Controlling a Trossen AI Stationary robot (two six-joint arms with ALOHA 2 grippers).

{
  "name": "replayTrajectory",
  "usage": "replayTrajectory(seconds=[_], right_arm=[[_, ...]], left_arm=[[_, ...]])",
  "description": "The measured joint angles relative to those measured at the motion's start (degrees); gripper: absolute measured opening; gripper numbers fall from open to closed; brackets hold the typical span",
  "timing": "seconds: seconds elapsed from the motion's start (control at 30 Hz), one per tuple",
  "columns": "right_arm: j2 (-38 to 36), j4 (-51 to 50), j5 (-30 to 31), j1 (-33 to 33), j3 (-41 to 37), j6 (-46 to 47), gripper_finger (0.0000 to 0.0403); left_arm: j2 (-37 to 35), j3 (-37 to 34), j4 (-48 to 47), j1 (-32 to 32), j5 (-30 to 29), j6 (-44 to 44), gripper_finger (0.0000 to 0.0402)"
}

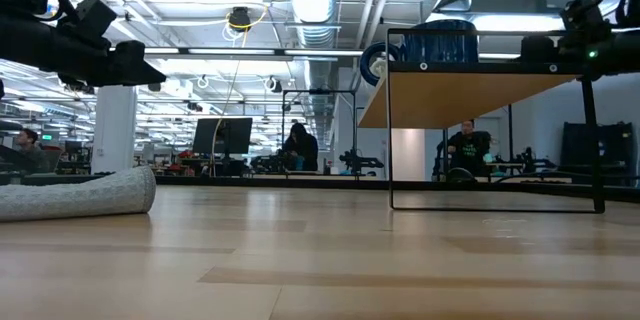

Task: Stack small to large cups/mugs on shelf
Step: Return to Home Position

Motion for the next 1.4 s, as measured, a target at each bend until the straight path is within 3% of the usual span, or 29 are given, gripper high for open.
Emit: replayTrajectory(seconds=[0.63,0.9,1.4], right_arm=[[0.0,-0.1,0.4,0.0,-0.4,0.0,0.0235],[0.0,-0.2,0.4,0.0,-0.4,0.0,0.0235],[0.0,-0.2,0.3,0.0,-0.5,0.0,0.0235]], left_arm=[[0.0,0.1,-0.4,0.0,0.2,0.2,0.0277],[0.0,0.1,0.4,0.0,13.5,5.3,0.0277],[0.0,0.1,0.4,0.0,14.3,6.1,0.0277]])
